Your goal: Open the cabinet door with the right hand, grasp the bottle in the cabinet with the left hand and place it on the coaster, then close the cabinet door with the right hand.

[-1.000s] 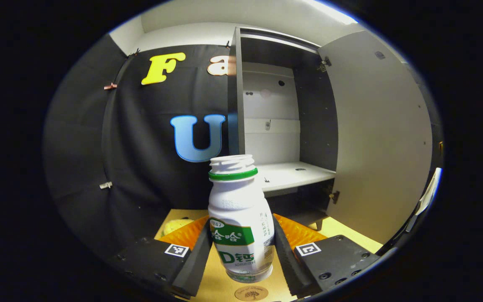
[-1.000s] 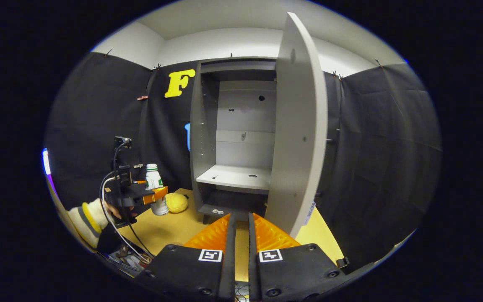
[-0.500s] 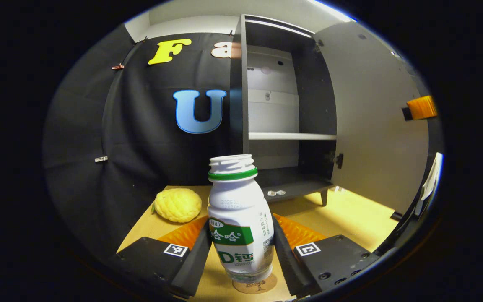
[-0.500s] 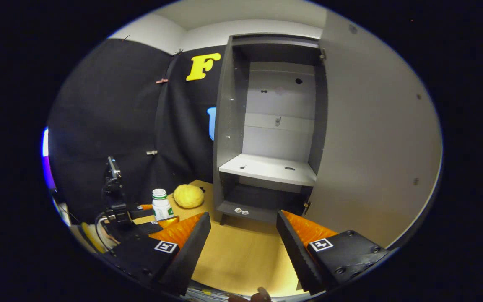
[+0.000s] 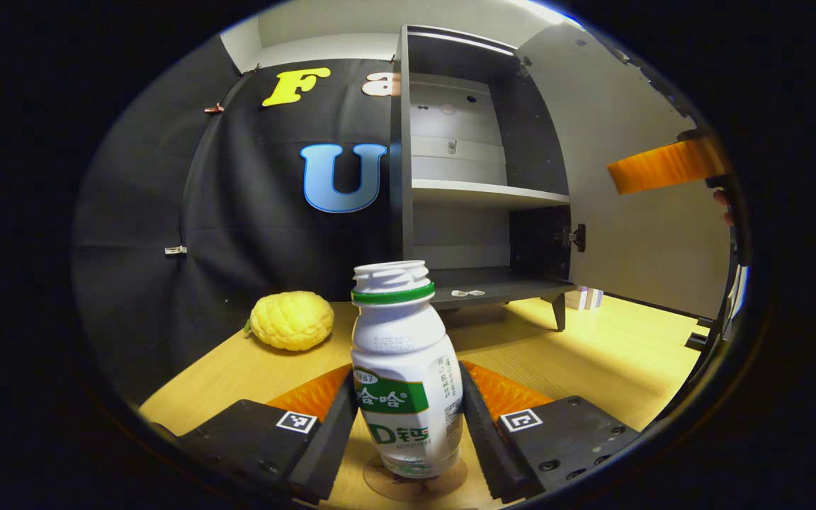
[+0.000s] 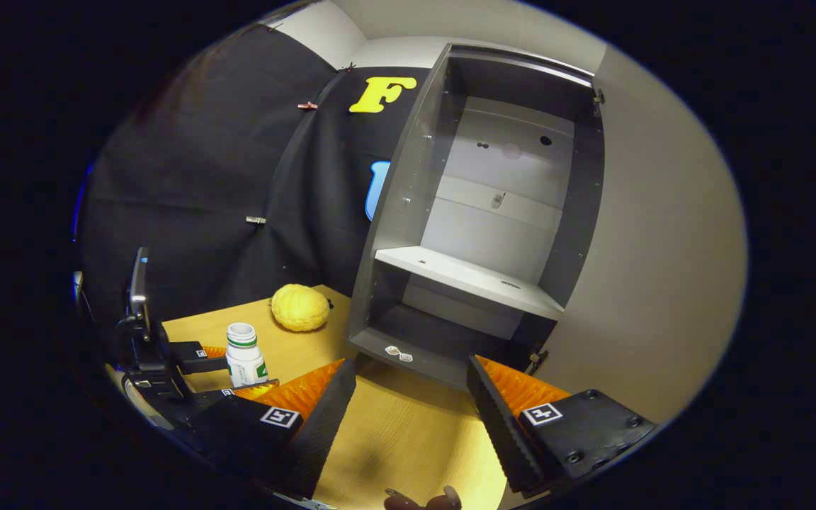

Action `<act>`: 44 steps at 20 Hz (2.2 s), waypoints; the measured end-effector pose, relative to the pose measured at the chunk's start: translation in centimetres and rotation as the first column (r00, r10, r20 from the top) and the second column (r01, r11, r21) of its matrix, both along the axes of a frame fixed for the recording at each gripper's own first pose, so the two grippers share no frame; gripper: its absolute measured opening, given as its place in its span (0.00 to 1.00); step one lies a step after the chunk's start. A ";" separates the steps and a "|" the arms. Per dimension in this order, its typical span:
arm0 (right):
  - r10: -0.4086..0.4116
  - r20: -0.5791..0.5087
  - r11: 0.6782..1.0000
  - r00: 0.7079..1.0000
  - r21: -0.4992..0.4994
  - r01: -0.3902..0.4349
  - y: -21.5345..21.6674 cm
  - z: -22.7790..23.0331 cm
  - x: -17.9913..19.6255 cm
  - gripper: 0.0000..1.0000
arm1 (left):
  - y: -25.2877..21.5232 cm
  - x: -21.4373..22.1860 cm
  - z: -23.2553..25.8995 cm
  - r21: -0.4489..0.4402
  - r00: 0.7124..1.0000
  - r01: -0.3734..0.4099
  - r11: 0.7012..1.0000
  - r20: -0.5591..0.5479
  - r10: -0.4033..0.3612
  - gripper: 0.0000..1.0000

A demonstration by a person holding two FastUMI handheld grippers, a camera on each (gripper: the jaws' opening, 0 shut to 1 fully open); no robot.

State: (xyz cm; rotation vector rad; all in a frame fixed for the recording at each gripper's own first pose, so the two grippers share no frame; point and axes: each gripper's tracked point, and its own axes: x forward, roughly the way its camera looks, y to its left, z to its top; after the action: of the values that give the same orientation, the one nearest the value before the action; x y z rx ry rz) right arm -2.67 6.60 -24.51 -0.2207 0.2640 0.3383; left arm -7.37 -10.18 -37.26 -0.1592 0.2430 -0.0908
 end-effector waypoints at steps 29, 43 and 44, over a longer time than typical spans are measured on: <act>-0.106 0.152 0.987 0.983 0.136 0.085 -4.8 19.3 -8.5 0.98 | 2.6 -2.7 24.0 0.064 0.983 0.079 0.995 0.163 -0.089 0.96; -0.394 0.146 0.892 0.907 0.297 0.340 -24.4 23.3 -14.0 0.94 | -5.1 -3.5 30.0 -0.033 0.984 0.153 0.988 0.094 -0.149 0.96; -0.397 0.153 0.886 0.905 0.320 0.335 -25.2 23.6 -13.3 0.94 | -5.2 -3.2 30.7 -0.024 0.985 0.140 0.990 0.107 -0.137 0.99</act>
State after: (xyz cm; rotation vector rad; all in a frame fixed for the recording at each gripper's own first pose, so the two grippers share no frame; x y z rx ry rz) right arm -15.94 -18.62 -0.92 0.0836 0.0360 -0.0306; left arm -10.54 -15.38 -6.56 -0.1684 0.1477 -0.2410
